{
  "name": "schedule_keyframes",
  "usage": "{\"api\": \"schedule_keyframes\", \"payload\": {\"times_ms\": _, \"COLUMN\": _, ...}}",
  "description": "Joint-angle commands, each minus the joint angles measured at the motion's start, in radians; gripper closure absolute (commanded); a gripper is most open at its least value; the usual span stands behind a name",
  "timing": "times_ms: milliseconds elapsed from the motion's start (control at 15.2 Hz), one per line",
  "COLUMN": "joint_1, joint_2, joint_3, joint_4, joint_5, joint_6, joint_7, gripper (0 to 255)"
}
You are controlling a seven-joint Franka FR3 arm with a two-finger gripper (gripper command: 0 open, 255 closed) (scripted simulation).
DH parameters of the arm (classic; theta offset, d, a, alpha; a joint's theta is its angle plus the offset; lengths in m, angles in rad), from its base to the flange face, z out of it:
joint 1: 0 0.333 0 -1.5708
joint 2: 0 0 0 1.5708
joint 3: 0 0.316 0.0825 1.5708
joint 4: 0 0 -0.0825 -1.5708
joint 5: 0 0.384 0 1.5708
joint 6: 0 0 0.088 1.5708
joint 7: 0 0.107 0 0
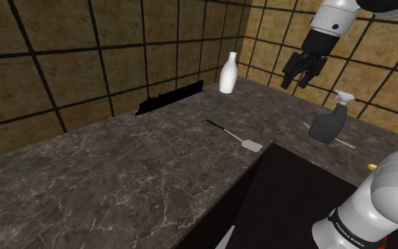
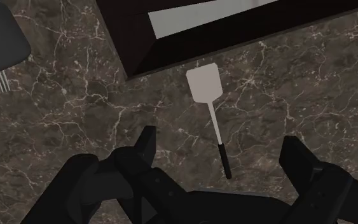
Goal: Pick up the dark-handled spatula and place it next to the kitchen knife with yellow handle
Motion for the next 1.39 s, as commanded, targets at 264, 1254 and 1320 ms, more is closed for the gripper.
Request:
{"api": "schedule_keyframes", "payload": {"times_ms": 264, "joint_1": 0.017, "joint_2": 0.086, "joint_3": 0.003, "joint_4": -0.053, "joint_5": -0.008, "joint_6": 0.131, "joint_7": -0.048, "gripper": 0}}
{"api": "schedule_keyframes", "payload": {"times_ms": 1254, "joint_1": 0.068, "joint_2": 0.558, "joint_3": 0.023, "joint_4": -0.063, "joint_5": -0.047, "joint_6": 0.586, "joint_7": -0.203, "gripper": 0}}
{"api": "schedule_keyframes", "payload": {"times_ms": 1320, "joint_1": 0.070, "joint_2": 0.595, "joint_3": 0.026, "joint_4": -0.054, "joint_5": -0.051, "joint_6": 0.611, "joint_7": -0.211, "gripper": 0}}
